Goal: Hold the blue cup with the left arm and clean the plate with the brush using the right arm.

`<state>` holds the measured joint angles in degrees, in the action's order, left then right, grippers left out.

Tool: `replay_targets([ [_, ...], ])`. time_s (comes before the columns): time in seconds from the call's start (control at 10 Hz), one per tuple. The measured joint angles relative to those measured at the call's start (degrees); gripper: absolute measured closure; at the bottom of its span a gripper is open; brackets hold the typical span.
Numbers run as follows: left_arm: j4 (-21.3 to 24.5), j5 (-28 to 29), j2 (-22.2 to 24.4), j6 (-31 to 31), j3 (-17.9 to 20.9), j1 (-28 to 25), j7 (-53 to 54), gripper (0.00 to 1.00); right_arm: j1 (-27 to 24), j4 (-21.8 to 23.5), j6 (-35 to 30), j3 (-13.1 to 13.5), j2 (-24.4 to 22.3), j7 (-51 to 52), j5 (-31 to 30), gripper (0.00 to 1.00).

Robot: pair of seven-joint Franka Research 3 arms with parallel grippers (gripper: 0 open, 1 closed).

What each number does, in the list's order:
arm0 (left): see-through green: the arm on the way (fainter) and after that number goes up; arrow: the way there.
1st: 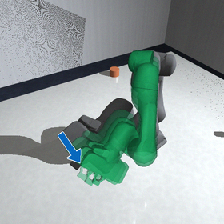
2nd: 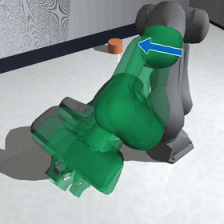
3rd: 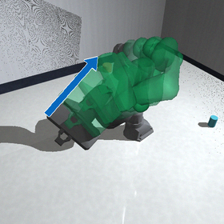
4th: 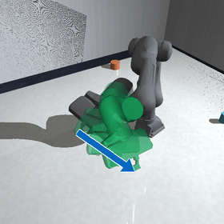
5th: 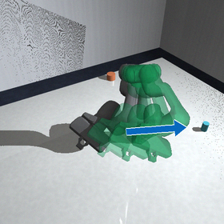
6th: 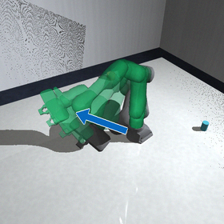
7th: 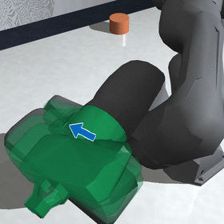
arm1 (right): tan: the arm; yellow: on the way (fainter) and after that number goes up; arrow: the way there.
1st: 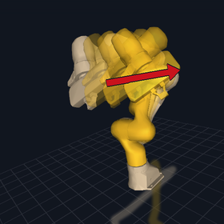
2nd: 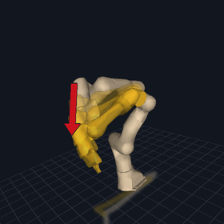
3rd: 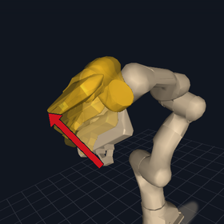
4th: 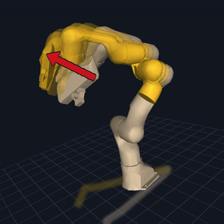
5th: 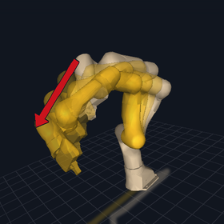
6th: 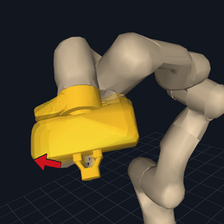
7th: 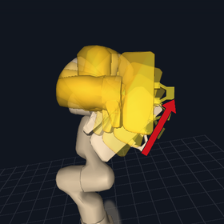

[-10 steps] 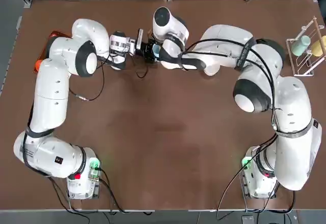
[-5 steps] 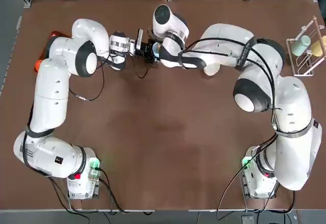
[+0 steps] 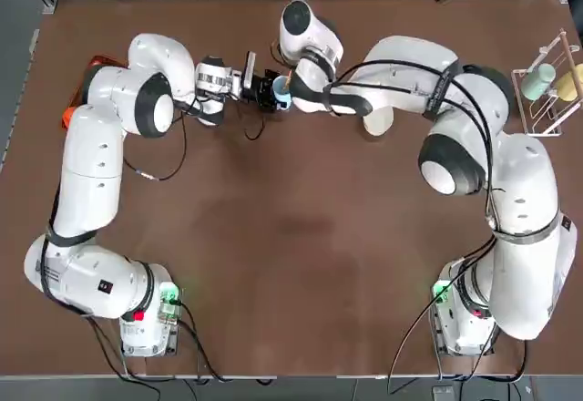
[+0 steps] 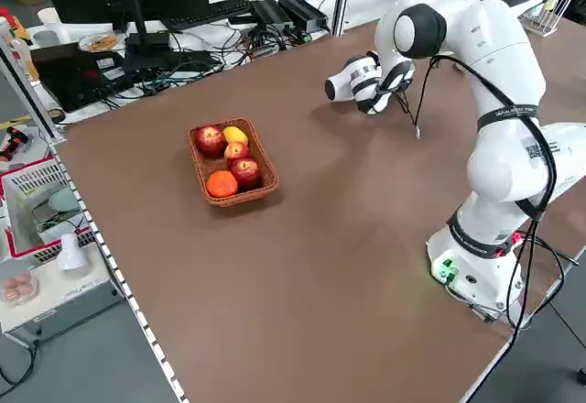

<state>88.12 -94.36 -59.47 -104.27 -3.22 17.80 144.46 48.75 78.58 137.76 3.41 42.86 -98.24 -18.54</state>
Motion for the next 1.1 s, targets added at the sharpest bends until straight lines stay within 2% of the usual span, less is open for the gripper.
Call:
replay_targets([
  [0.2,0.02,0.00,0.00,0.09,0.00,-0.04,0.00,0.31,0.29,0.15,-0.29,-0.03,0.09,0.24,-0.60,0.95],
  [1.1,0.08,0.00,0.00,0.20,0.02,-0.08,0.00,0.30,1.97,-1.64,-4.61,-0.03,-0.42,0.32,-0.97,0.95],
])
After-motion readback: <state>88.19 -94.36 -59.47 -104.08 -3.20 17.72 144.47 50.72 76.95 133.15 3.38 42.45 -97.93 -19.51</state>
